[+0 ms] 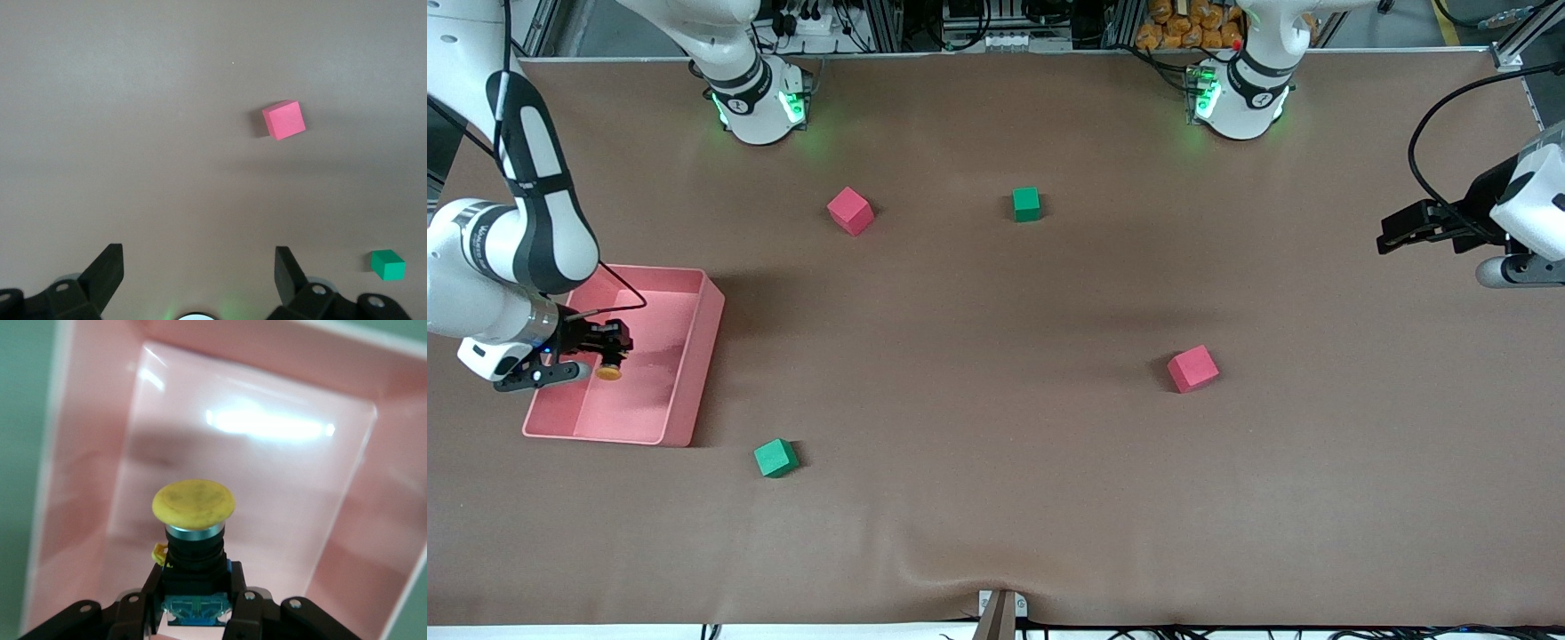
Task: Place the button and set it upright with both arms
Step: 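Lift the button out of the tray with the right gripper, then carry the button to mid-table while the left gripper reaches toward it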
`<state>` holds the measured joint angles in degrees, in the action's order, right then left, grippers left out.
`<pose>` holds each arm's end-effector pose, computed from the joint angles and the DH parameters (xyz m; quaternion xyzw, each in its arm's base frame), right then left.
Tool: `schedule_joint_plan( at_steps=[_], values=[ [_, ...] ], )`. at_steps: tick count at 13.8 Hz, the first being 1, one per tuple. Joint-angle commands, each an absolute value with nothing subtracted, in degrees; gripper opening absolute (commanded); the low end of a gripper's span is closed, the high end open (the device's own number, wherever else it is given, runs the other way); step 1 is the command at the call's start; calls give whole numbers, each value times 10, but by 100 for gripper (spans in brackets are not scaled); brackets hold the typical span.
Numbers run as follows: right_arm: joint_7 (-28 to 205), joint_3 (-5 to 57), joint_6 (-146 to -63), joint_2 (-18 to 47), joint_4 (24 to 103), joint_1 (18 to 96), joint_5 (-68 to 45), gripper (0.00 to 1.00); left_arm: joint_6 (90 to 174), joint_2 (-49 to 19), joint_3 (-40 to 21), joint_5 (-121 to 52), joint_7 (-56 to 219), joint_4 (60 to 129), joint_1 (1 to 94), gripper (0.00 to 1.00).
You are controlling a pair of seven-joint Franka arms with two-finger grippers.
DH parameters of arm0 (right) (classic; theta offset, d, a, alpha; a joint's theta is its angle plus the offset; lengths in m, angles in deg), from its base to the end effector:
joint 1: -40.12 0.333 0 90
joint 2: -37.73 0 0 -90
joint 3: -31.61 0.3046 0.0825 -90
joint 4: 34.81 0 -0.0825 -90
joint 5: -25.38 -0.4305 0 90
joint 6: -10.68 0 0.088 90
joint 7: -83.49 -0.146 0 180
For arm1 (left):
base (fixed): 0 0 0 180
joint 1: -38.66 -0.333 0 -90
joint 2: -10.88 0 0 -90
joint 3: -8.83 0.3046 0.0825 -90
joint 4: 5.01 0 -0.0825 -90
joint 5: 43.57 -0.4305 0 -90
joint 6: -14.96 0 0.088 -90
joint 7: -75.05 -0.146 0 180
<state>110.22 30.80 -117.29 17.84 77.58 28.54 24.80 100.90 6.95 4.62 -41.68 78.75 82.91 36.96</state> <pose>0.6174 -0.1351 0.2106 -0.9918 -0.1218 0.0349 0.0139 0.6078 -0.0305 0.5457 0.9984 0.0100 -0.0524 0.0162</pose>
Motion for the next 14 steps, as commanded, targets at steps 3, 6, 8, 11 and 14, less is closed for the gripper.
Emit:
schedule_joint_plan(
  at_steps=[3,6,8,11,14],
  values=[
    [1120,398,-1065,184,697,290,245,0,999,71,44,-406,773,820,366,100],
    [1114,423,-1041,183,670,350,243,0,999,78,42,-404,780,820,366,100],
    [1073,423,-1042,173,667,407,241,0,999,81,43,-406,784,810,369,100],
    [958,423,-1045,161,663,511,217,0,999,78,43,-407,779,809,371,100],
    [816,422,-1049,114,606,611,205,0,999,71,41,-407,785,811,380,100]
  ],
)
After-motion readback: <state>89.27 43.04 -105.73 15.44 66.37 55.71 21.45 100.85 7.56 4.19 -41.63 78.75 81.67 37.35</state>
